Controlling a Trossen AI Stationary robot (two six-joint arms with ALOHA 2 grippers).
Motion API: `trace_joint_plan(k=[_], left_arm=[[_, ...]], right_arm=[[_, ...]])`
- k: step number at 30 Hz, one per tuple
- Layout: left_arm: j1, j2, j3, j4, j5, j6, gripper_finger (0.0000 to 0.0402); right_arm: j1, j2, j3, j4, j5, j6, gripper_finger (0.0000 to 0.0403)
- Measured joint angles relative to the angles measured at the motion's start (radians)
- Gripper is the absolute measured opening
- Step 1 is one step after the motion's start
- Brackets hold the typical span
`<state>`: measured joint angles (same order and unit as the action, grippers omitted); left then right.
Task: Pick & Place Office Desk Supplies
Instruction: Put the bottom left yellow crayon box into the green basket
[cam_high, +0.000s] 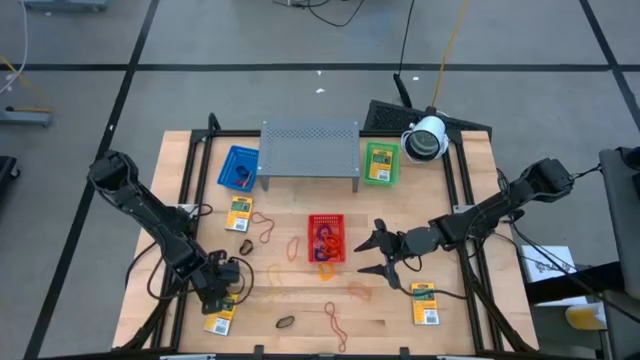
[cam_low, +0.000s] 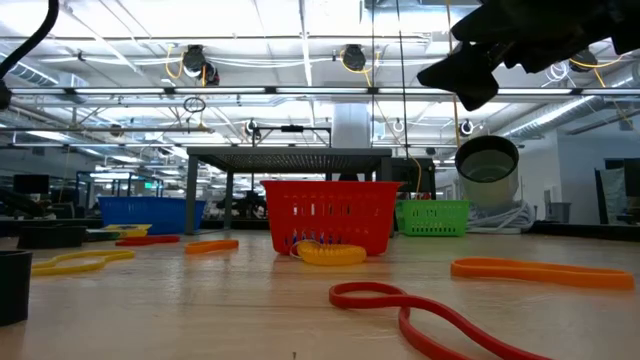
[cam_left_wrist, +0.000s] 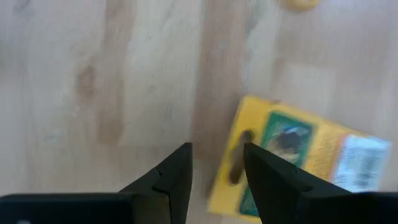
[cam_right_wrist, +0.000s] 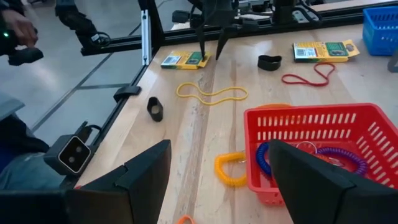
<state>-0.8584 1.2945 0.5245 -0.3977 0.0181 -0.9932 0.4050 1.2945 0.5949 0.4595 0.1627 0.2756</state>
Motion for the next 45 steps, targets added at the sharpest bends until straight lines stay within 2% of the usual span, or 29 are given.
trace_joint_plan(k=[14,32,45], left_arm=[[0.000,0.071,0.008,0.011,0.025,-0.007,0.0152],[-0.008,0.073,0.007,-0.028,0.051,-0.006,0.0152],[-0.047,0.112,0.011,-0.027,0.035,-0.092,0.0152]], right_arm=[[0.000,0.000,0.000,-0.025,-0.002,-0.007,0.0258],[0.000,0.000,0.000,-0.028,-0.002,-0.007,0.0258],[0.000,0.000,0.000,-0.032,-0.003,-0.007,0.0258]])
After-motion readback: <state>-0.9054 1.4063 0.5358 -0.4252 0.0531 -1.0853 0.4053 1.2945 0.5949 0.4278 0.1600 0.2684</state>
